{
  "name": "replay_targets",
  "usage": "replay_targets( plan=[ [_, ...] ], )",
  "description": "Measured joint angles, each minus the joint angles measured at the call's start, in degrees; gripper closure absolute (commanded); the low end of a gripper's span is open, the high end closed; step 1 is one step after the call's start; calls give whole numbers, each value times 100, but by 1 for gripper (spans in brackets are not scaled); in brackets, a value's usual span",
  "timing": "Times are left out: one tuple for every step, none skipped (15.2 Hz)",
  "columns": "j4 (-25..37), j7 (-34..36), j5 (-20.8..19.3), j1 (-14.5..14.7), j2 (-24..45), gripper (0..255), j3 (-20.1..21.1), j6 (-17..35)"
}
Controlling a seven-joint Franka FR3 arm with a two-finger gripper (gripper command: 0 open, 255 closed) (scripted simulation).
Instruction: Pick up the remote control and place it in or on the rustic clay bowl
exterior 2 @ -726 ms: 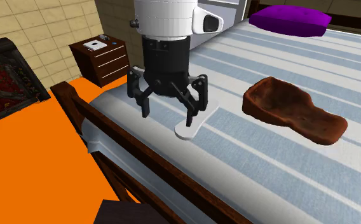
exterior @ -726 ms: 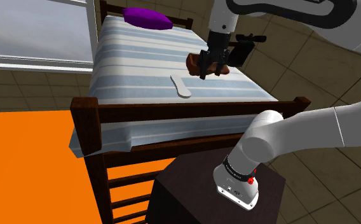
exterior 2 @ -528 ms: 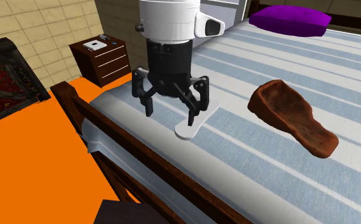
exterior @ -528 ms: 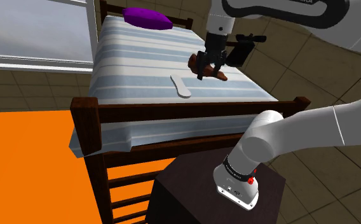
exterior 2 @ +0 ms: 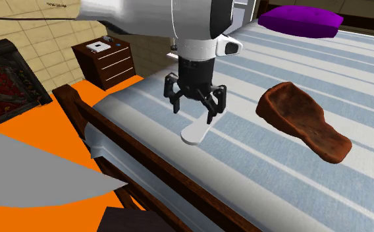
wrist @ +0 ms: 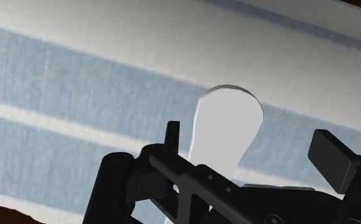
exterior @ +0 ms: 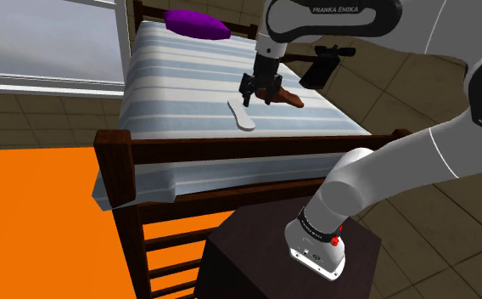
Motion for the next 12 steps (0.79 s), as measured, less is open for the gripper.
replay_targets(
  plan=[
    [4,54,-1,-29,140,0,-17,186],
    [17,91,-7,-64,302,0,-49,385],
    [87,145,0,-89,482,0,-67,549],
    [212,171,-2,-122,706,0,-105,699],
    [275,217,4,-148,892,0,-129,869],
    [380,258,15,-172,1105,0,-156,1027],
    [397,321,24,-193,1247,0,-169,1199],
    [388,346,31,-203,1347,0,-180,1336],
    [366,351,37,-211,1421,0,-192,1447],
    [329,344,38,-219,1476,0,-205,1545],
    [283,345,39,-221,1502,0,-209,1621],
    [205,345,39,-223,1511,0,-211,1711]
  ],
)
